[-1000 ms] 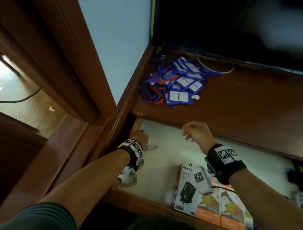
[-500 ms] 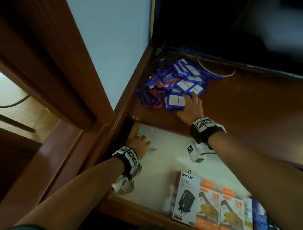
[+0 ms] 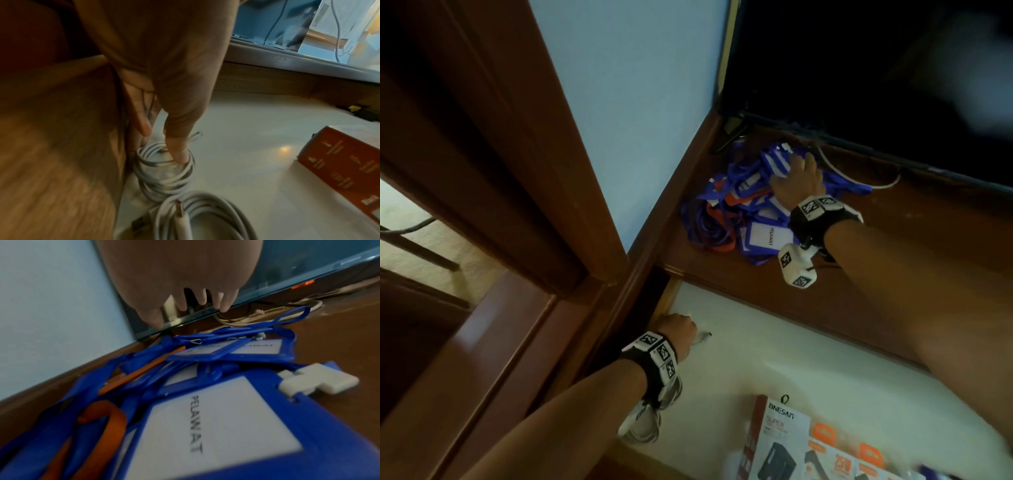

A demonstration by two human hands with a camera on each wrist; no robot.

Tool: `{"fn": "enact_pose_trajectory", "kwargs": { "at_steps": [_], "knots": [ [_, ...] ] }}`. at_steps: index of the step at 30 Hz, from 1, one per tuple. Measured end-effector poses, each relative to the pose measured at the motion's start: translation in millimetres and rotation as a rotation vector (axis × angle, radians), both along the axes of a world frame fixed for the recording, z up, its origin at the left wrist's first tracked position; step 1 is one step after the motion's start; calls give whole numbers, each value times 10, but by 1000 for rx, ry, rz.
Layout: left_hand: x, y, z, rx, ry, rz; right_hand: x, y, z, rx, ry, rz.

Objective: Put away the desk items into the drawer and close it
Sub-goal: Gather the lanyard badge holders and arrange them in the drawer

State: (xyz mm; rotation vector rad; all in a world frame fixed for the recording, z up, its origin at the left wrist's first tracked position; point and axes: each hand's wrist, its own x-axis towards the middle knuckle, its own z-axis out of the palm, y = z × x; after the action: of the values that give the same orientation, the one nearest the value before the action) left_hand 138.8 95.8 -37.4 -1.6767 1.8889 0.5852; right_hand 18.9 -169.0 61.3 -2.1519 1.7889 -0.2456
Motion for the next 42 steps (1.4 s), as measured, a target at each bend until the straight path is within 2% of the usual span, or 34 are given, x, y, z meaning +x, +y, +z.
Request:
{"fn": "enact_pose_trajectory", "kwargs": {
  "at_steps": [6,10,12,19,21,25,27,32,37,42],
  "knots": [
    [37,25,60,69,21,-68,27,-98,-170,232,129,38],
    [48,14,-18,54,19,-104,94,60,-205,52,202,60],
    [52,18,-52,21,51,-63,97,120,-214,-47,225,90],
    [16,84,-82,25,-11,-43,-57,272,-136,-185,257,144],
    [9,134,-86,-2,42,-89,-102,297,-76,-184,261,142],
    [-122,320,-73,-62,139,-369,-154,334,-33,-97,187,199],
    [-181,413,-141,-64,150,-403,-123,300,-79,-47,189,253],
    [-186,576,-244,-57,96,-257,10,266,-251,68,256,237],
    [-150,671,-292,-74,10,-159,45,318,-259,-40,243,225],
    [-177,648,-260,-81,-7,-65,-17,398,-221,-108,275,259]
  ]
}}
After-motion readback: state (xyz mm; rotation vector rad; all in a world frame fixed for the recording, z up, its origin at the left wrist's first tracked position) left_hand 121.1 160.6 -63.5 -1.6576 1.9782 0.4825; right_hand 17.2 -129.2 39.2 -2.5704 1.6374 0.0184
